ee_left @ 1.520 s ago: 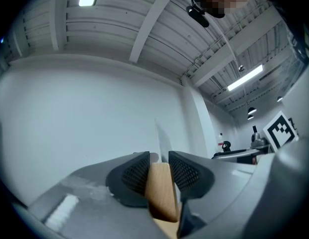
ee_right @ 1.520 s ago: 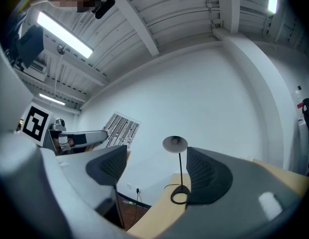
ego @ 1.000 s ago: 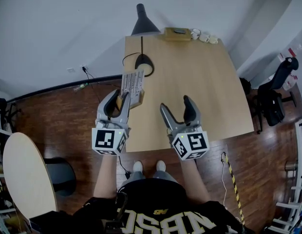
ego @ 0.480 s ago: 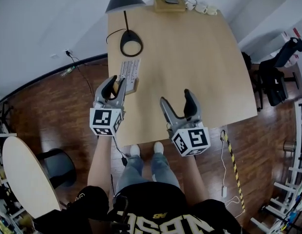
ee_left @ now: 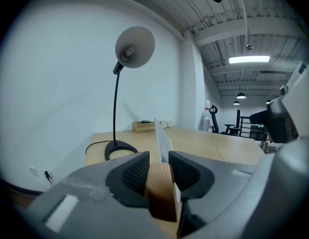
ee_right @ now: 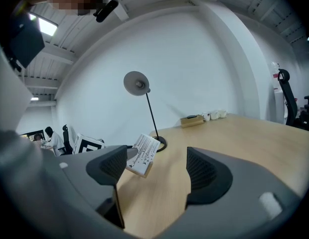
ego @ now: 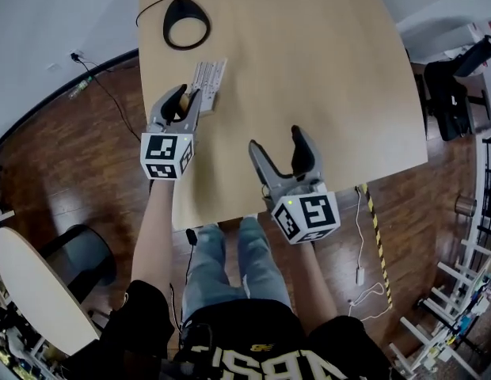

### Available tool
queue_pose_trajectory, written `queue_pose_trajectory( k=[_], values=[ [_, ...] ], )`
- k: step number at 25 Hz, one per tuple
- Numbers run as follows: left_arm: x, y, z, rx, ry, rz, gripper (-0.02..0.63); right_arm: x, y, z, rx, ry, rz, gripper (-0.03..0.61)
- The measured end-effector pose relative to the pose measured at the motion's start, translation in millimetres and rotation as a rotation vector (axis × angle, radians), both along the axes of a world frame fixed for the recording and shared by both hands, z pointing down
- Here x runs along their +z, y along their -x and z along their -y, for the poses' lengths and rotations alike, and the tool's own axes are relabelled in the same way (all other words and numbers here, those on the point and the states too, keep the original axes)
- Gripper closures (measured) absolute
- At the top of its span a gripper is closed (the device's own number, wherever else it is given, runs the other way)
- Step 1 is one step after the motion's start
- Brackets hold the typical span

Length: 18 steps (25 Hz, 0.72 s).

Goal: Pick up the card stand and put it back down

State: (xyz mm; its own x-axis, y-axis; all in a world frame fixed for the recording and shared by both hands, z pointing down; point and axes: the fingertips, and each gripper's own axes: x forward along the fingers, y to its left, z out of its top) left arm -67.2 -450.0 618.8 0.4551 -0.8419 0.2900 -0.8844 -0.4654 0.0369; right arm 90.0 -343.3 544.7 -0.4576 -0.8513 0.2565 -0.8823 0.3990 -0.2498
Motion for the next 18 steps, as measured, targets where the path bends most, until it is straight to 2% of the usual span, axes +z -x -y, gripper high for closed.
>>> queue_pose_trajectory(
  k=[7, 13, 16, 18],
  values=[
    [26.6, -16.3, 5.7, 0.147, -0.087, -0.012, 0.486, 25.8, 9.7, 1.5, -0.010, 0.012, -0.007, 0.206],
    [41.9, -16.7, -11.2, 0.280, -0.091, 0.067, 0.480, 34.5, 26.8, -3.6, -0.037, 0.013, -0.015, 0.206],
    [55.6, -12.3, -16.1, 0.281, -0.071, 0.141, 0.479, 37.6, 31.5, -10.2, -0.050, 0.009, -0.042, 0.206],
    [63.7, -8.3, -17.7, 0.252, -0.043, 0.154, 0.491, 38.6, 30.4, -15.4, -0.046, 0.011, -0.049, 0.206]
  ],
)
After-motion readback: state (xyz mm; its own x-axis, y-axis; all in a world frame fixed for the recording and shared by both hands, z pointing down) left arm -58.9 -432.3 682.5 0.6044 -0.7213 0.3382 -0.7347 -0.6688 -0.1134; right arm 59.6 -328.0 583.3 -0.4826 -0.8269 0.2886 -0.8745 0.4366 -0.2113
